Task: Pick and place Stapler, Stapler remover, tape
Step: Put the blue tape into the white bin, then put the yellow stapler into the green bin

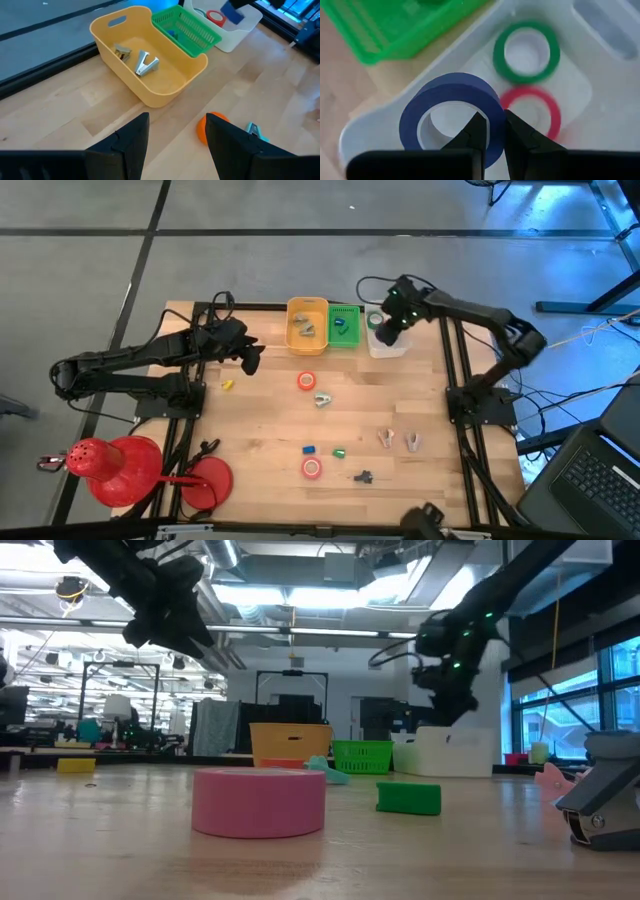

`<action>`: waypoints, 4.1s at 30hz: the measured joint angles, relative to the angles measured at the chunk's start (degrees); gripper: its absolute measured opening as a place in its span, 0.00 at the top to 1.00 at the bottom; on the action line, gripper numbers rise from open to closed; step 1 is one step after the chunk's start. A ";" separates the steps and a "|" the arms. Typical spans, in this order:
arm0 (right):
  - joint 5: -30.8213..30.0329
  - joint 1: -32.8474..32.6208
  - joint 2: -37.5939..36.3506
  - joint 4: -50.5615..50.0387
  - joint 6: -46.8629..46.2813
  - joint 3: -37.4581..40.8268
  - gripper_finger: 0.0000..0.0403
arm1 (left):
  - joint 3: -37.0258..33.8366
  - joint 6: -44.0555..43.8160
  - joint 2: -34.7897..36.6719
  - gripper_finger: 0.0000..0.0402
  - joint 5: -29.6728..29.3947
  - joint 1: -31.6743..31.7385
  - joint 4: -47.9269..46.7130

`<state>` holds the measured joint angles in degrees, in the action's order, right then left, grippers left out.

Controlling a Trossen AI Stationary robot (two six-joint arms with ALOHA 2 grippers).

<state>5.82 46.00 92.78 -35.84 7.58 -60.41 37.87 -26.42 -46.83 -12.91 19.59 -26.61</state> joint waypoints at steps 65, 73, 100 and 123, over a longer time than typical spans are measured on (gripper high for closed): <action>-2.44 -8.98 14.09 -11.00 1.46 -13.32 0.91 | 0.00 1.17 0.02 0.54 0.61 0.02 -0.23; -4.50 -9.07 16.19 -8.77 1.64 -13.30 0.88 | 0.00 0.76 0.01 0.54 0.54 0.02 -0.22; -3.12 -27.43 -16.95 -15.05 -13.32 -13.28 0.34 | 0.00 1.95 0.02 0.54 4.60 0.00 -1.29; -18.73 -46.42 -16.51 -11.12 -22.54 -13.30 0.35 | 0.00 -4.87 -9.83 0.54 8.81 -0.02 -34.28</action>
<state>-12.91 -0.43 76.27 -46.96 -14.96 -73.71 37.87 -31.28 -56.65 -4.09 19.57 -60.89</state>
